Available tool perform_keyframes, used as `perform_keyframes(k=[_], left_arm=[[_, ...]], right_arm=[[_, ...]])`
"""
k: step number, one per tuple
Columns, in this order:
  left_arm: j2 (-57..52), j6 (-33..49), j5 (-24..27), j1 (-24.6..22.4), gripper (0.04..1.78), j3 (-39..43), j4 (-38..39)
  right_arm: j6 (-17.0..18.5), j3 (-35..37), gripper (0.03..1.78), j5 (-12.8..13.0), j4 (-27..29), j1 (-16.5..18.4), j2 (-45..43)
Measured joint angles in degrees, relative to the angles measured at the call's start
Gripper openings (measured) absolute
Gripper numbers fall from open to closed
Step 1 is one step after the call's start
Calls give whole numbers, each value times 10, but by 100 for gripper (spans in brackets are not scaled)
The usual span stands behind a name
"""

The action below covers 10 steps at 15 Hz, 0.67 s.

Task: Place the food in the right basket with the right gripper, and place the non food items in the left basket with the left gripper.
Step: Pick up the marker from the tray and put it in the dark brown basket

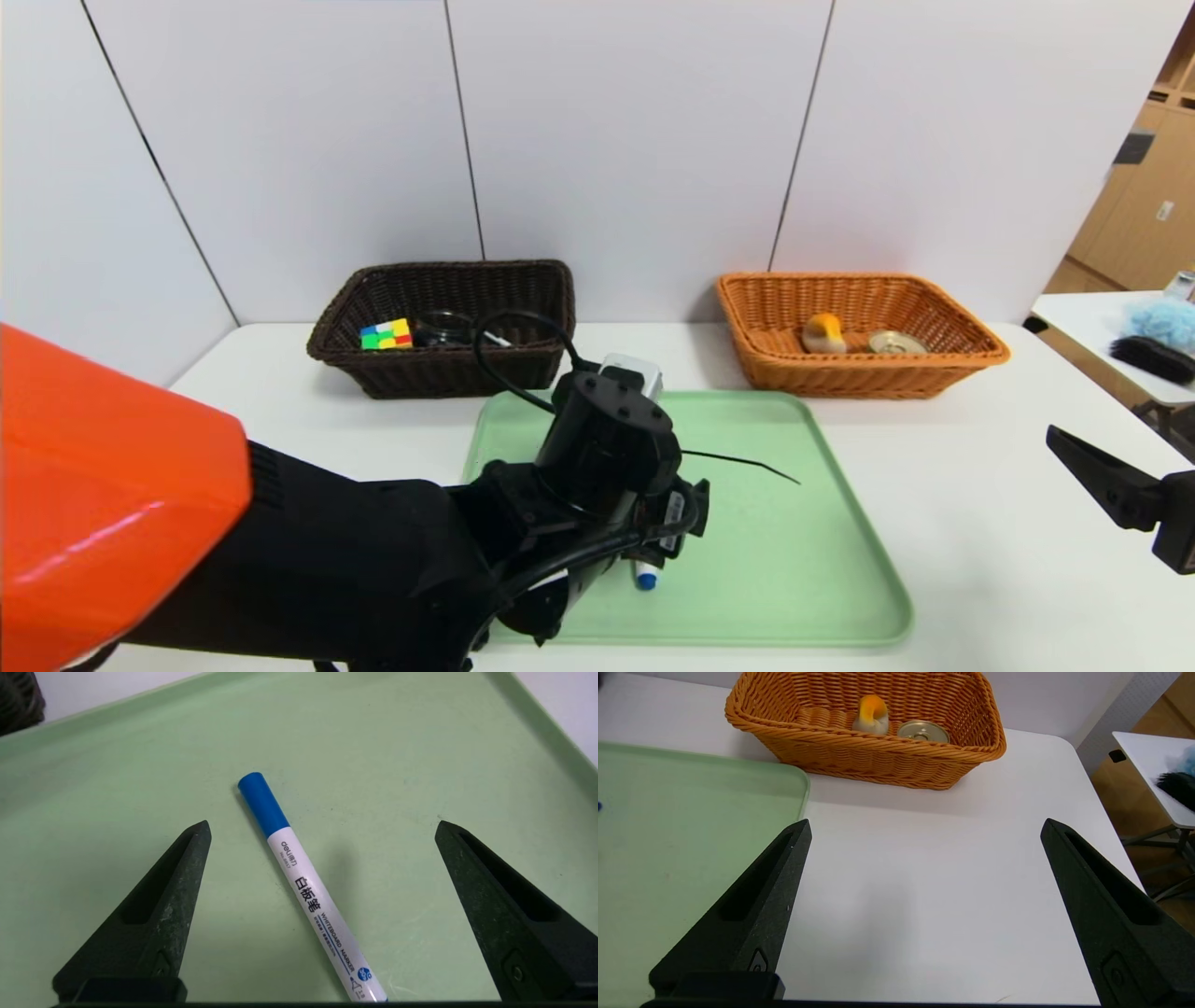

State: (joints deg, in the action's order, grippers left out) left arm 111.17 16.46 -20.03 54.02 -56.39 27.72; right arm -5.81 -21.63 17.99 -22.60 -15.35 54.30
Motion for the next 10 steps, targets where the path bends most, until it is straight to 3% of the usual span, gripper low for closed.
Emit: perform_keyframes(k=[7, 10], left_arm=[[54, 34, -2, -5, 169, 0, 4], [61, 36, -8, -7, 124, 0, 9]], right_arm=[[1, -3, 170, -1, -2, 4, -12], [1, -3, 170, -2, -2, 4, -12]])
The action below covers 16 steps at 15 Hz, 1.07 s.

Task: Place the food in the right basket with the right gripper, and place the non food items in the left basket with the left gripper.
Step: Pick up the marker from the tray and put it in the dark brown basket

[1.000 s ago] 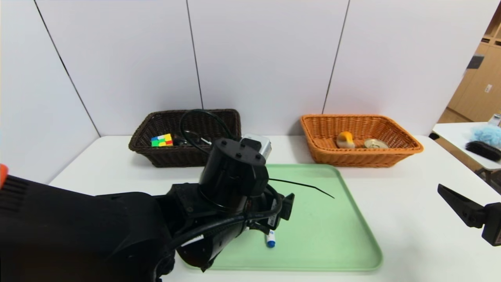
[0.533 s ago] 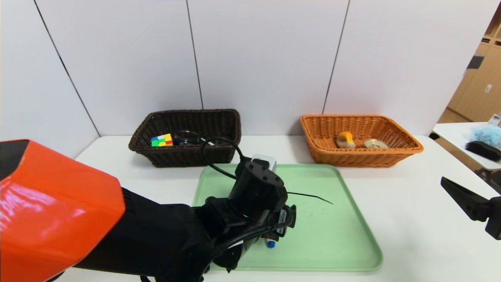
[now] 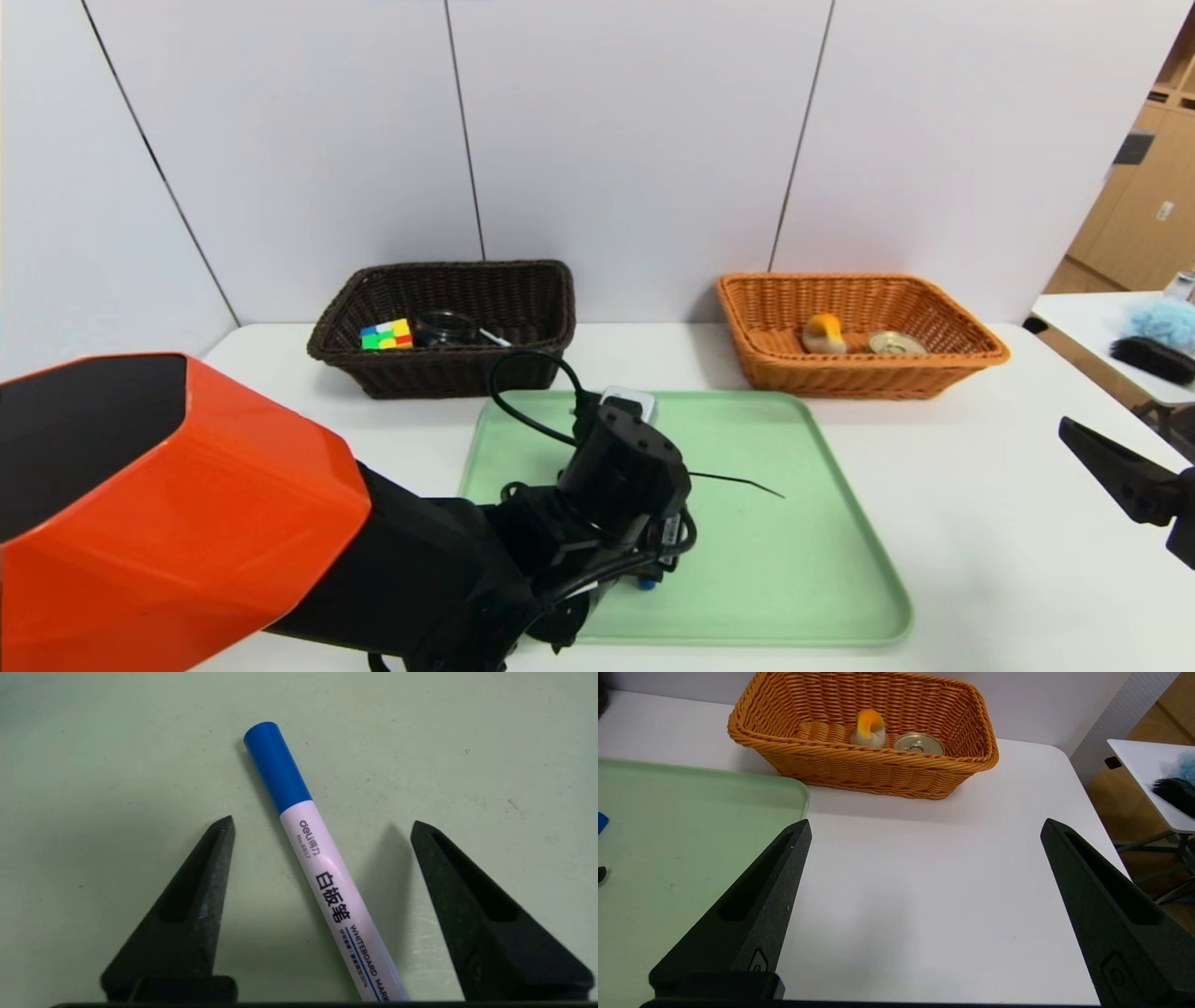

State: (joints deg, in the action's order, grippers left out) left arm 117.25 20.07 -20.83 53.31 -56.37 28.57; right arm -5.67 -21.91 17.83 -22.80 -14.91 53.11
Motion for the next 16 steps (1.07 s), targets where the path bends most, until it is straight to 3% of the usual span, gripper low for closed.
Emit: perform_keyframes(k=[5, 6, 7, 13, 16], left_arm=[[3, 0, -19, -2, 72, 1, 0], [3, 1, -18, -2, 33, 1, -1], [3, 2, -18, -2, 17, 1, -1], [-5, -12, -19, -9, 17, -2, -2], [-31, -76, -11, -61, 17, -34, 33]], right_arm=[[0, 1, 170, -8, 0, 0, 2], [0, 2, 170, -8, 0, 0, 2], [0, 2, 170, -8, 0, 0, 2], [0, 5, 170, -8, 0, 0, 2], [0, 9, 170, -8, 2, 0, 2]])
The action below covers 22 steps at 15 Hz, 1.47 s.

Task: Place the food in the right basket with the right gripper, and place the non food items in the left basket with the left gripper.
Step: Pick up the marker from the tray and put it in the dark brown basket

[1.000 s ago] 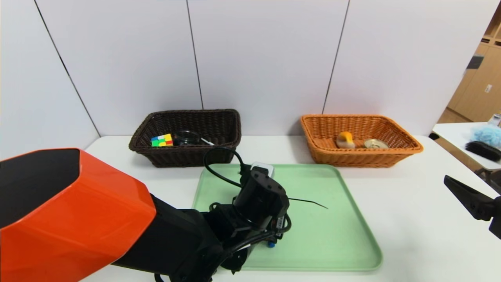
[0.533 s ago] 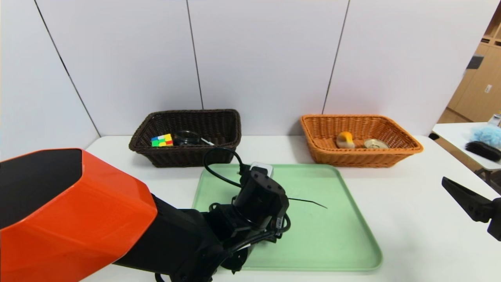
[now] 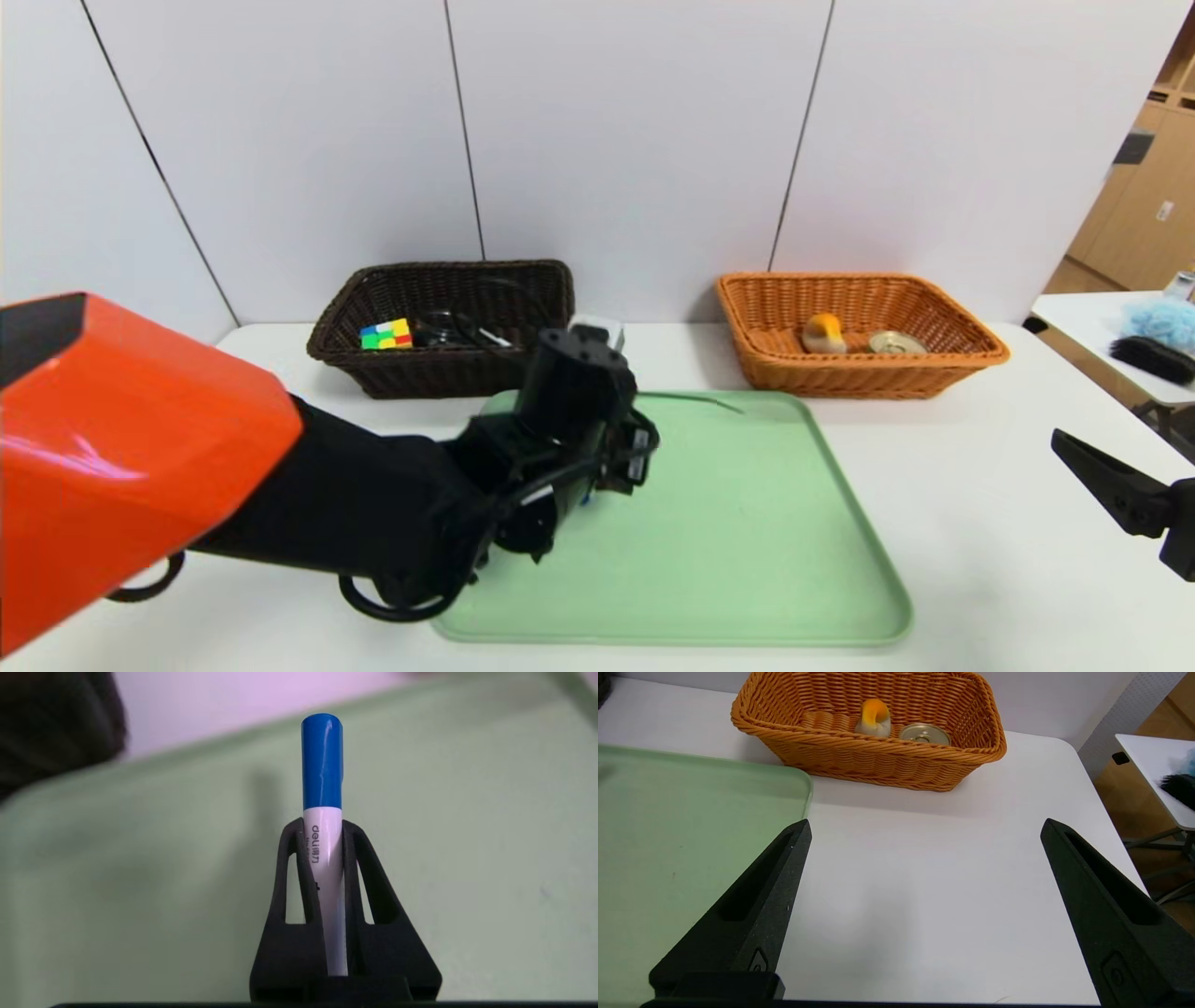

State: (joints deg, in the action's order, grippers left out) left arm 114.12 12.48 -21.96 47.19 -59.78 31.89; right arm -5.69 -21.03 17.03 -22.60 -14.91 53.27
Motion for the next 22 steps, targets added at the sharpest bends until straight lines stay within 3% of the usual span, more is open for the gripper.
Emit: perform_keyframes(k=[6, 9, 11, 22], left_arm=[[-99, -123, 98, -143, 17, -69, -17], [-96, -149, 131, -236, 17, -94, -51], [-78, -180, 145, -273, 17, -115, -56], [23, -207, 145, -308, 17, -211, -91]], right_arm=[[0, 18, 170, -4, -2, -1, 0], [-1, 27, 170, -7, -2, -1, -2], [0, 30, 170, -7, -2, -1, -2], [3, 32, 170, -9, -2, 0, 0]])
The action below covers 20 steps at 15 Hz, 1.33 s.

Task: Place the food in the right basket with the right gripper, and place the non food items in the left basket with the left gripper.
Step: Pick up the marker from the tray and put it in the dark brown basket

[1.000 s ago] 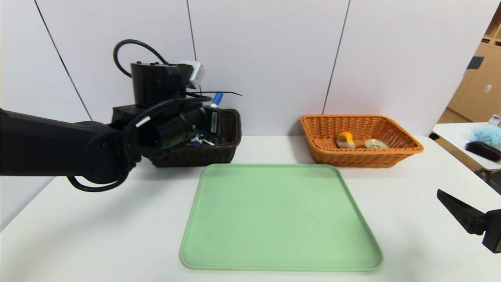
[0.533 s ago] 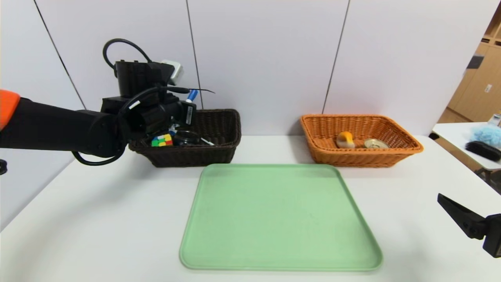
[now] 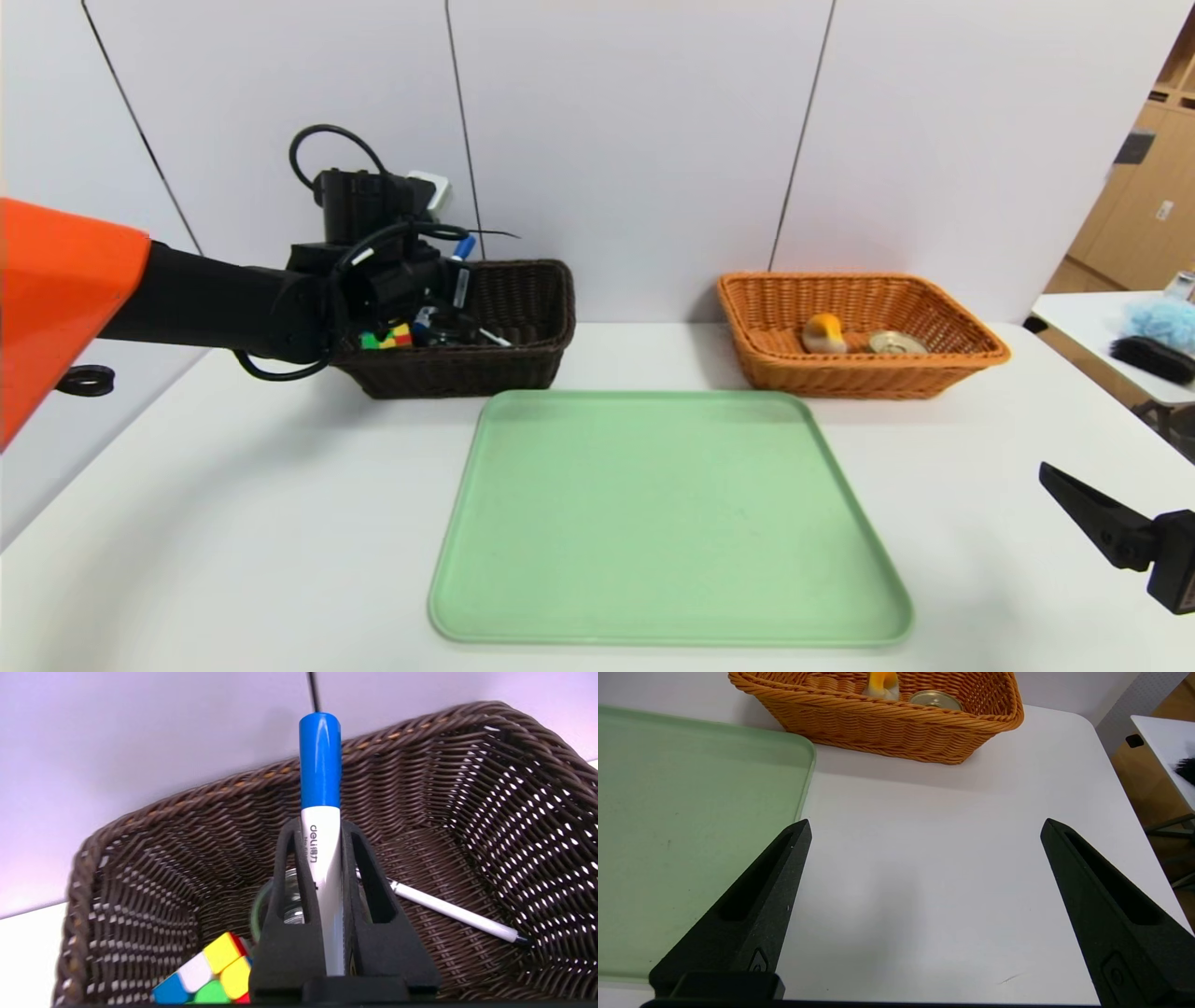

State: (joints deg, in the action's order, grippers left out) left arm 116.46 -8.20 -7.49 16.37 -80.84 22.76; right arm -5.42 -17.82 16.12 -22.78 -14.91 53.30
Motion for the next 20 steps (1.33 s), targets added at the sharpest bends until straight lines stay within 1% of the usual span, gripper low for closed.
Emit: perform_keyframes(k=[3, 11, 12, 15, 17, 19, 20], left_arm=[[15, 0, 0, -6, 17, -12, -1], [34, 1, 0, -11, 17, -44, -36], [37, 3, -1, -14, 25, -44, -31], [44, 6, -1, -17, 72, -49, 10], [49, 8, 1, -22, 93, -48, 51], [56, 7, 4, -23, 110, -45, 101], [56, 7, 5, -22, 118, -46, 114]], right_arm=[[1, -1, 170, 0, 0, 0, 2], [1, -1, 170, 0, 0, 0, 4], [2, -1, 170, 0, 1, 0, 4], [1, 0, 170, 0, 1, 0, 5], [1, -1, 170, 0, 1, 0, 5], [1, -1, 170, 0, 0, 0, 6], [1, -1, 170, 0, 0, 0, 6]])
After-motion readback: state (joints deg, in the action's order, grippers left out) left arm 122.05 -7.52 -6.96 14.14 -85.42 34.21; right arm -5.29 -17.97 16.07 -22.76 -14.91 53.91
